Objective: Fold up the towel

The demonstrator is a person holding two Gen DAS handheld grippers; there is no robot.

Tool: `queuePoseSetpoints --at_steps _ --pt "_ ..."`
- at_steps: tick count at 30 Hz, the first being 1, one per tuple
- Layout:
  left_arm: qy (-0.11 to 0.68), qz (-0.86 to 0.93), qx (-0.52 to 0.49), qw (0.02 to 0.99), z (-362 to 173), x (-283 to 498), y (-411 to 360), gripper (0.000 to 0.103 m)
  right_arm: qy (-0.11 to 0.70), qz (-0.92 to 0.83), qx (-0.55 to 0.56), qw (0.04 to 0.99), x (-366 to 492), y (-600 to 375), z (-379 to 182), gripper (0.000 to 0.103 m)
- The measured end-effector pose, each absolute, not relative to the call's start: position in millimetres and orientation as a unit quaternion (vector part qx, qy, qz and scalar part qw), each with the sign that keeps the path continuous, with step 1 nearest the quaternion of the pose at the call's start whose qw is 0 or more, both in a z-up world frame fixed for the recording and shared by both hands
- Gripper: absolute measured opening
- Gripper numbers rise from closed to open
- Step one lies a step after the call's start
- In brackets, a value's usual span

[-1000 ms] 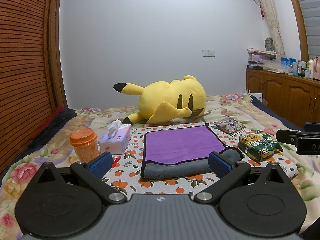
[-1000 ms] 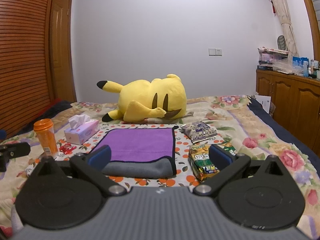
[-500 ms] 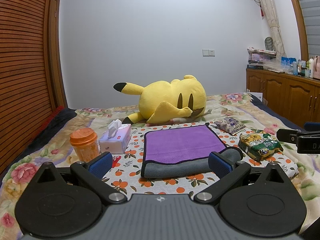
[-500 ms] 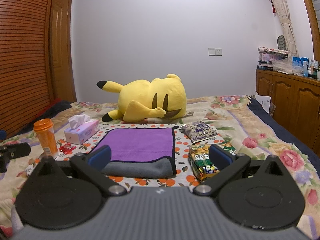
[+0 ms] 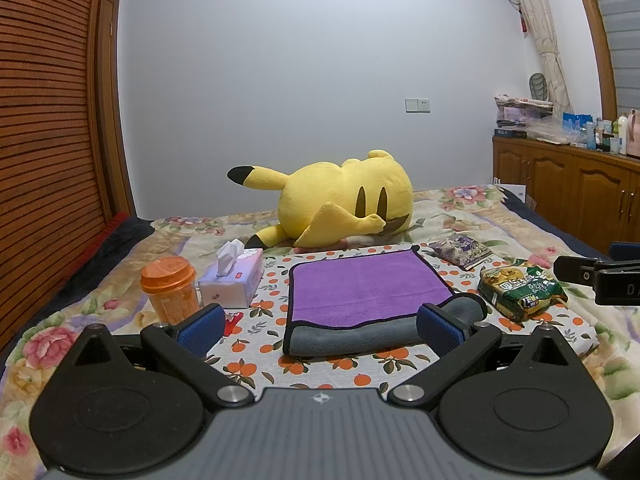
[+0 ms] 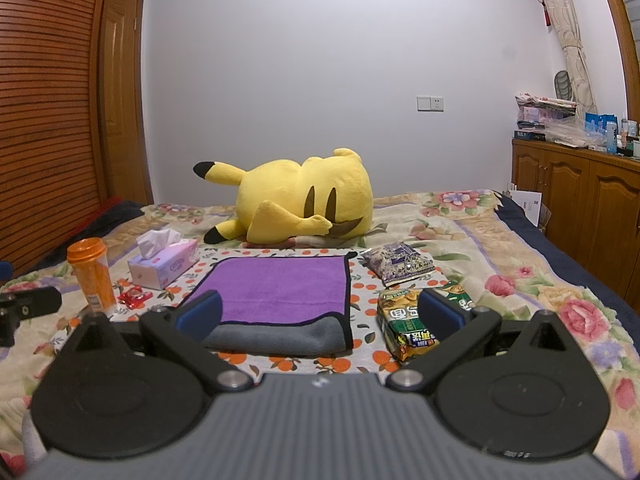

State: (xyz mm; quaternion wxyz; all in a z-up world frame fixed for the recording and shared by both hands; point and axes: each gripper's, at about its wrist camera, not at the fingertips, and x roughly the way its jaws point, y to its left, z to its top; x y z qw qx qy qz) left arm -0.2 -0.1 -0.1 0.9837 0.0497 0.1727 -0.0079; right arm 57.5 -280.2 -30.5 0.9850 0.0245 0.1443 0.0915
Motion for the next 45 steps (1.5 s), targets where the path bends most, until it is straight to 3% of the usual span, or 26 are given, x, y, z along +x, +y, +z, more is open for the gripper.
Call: queuePoseSetpoints --at_steps 24,45 --pt "0.175 -0.007 0.052 0.983 0 1 1 0.103 0.145 0.091 0.025 0.985 57 -278 -30 0.103" --pt "0.221 -0.010 0.069 0.973 -18 34 0 0.103 0.167 0.097 0.018 0.981 78 -273 -37 0.103"
